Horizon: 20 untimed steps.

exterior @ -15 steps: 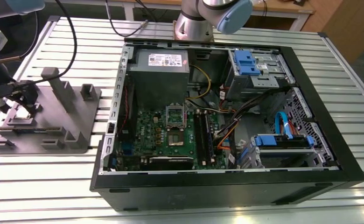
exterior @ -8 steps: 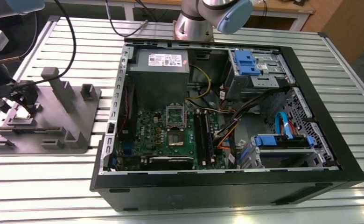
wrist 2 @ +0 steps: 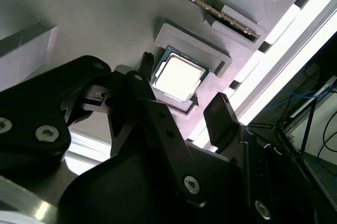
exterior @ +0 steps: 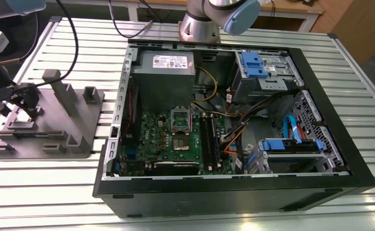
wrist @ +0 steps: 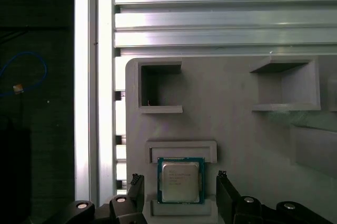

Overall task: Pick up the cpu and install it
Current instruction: 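Pick up the cpu and move it towards the insertion slot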

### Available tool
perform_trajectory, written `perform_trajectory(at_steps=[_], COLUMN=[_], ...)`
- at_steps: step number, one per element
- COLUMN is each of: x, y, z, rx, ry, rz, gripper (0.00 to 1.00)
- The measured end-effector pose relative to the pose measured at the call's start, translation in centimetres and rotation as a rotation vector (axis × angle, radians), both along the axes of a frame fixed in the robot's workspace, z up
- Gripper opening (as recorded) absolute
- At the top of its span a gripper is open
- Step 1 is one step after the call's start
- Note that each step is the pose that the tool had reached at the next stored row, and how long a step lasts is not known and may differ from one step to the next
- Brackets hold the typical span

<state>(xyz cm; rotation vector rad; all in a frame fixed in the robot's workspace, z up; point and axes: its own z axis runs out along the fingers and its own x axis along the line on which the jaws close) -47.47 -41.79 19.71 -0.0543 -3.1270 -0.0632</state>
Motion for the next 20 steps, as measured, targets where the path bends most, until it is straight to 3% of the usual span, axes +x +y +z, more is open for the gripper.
perform_trajectory(at_steps=[20], x=[-0.14], y=[0.18], z=[-0.82], rx=[0.0000], ry=[-0.0001], rz=[-0.003], gripper=[0.65])
